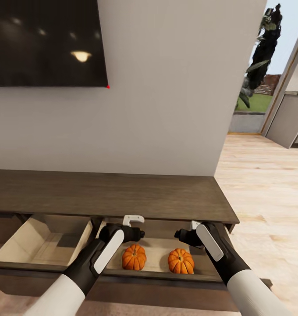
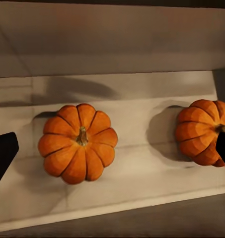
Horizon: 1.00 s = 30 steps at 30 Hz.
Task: Place each of the two pumpkins and all three candles from the living room inside a cabinet in the living room (use any cabinet), then make sure every cabinet is closed, and position the cauldron so it is next to a table in the living room.
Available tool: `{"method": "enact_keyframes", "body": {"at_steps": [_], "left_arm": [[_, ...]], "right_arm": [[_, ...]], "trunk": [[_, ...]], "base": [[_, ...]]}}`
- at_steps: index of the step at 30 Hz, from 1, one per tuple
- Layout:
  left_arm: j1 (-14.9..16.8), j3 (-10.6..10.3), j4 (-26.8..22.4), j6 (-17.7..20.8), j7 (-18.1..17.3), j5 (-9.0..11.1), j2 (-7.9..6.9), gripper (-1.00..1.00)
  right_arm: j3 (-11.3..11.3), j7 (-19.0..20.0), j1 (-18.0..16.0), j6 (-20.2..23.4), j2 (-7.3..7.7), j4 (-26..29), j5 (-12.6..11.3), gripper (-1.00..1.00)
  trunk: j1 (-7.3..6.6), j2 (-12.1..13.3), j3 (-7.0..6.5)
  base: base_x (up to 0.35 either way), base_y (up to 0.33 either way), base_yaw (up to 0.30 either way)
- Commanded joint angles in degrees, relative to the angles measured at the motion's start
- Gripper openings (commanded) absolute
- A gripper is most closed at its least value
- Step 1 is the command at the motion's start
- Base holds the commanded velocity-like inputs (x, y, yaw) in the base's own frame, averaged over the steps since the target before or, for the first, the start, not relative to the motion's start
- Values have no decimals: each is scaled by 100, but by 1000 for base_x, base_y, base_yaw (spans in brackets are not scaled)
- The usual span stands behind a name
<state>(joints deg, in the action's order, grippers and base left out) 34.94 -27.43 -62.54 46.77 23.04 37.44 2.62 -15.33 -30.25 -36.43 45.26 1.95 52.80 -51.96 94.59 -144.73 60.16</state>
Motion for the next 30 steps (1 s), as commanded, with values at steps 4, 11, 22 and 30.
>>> {"method": "enact_keyframes", "body": {"at_steps": [4, 11, 22, 30], "left_arm": [[4, -8, -16, 130, 71, 60, 13, 100], [4, 0, -123, 434, 77, 86, 20, 100], [23, 46, -370, 788, 78, 129, 5, 100], [23, 66, -478, 1165, 66, 142, 0, 100]], "right_arm": [[-22, -56, -4, 1, 7, 10, -60, 100], [-23, -52, -4, 81, 7, 17, -84, 100], [-17, -51, -4, 130, 7, 20, -118, 100], [-15, -51, -4, 132, 7, 20, -126, 100]], "trunk": [[-11, 3, -84], [-27, 11, -216], [-27, 11, -216], [-37, 17, -305]], "base": [[0, 0, 0], [0, 0, 0], [0, 0, 0], [0, 0, 0]]}}
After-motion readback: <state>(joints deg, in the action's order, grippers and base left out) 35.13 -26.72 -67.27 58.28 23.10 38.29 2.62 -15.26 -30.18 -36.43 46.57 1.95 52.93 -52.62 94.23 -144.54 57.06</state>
